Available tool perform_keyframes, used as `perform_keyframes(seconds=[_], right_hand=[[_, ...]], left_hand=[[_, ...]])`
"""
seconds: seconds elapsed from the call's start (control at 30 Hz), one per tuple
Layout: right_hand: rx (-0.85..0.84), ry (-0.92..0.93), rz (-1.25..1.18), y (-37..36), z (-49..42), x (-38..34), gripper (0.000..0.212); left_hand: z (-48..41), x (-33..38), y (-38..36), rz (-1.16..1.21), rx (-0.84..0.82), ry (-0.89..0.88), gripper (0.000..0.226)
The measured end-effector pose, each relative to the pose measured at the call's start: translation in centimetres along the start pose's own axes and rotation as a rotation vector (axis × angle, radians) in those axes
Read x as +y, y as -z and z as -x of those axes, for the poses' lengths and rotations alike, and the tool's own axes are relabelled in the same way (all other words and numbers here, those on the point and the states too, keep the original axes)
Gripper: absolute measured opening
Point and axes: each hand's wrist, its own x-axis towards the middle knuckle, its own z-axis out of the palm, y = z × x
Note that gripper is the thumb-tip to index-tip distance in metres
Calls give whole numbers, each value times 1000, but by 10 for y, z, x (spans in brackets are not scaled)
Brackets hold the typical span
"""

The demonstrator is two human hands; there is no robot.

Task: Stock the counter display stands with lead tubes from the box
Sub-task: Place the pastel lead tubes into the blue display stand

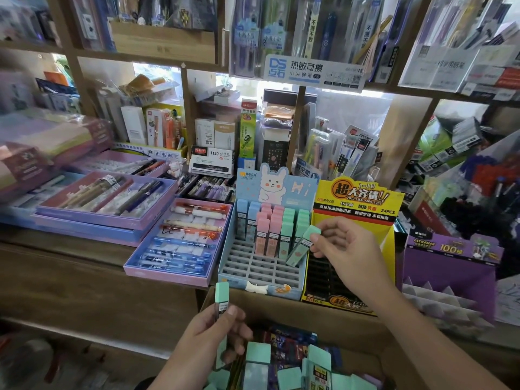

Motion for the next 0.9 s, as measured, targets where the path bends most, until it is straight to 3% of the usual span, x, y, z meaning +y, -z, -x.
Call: perform_keyframes(seconds=[0.3, 0.73, 0.9], right_hand=[[-78, 40, 75, 1, -2, 4, 16], [-153, 317, 553, -2, -8, -6, 23], [-147, 332, 593, -2, -7, -4, 28]], left_hand=[[1, 2, -3, 8, 5, -6, 25], [2, 5, -5, 21, 0, 24, 29], [0, 4, -4, 40, -13, 47, 36]])
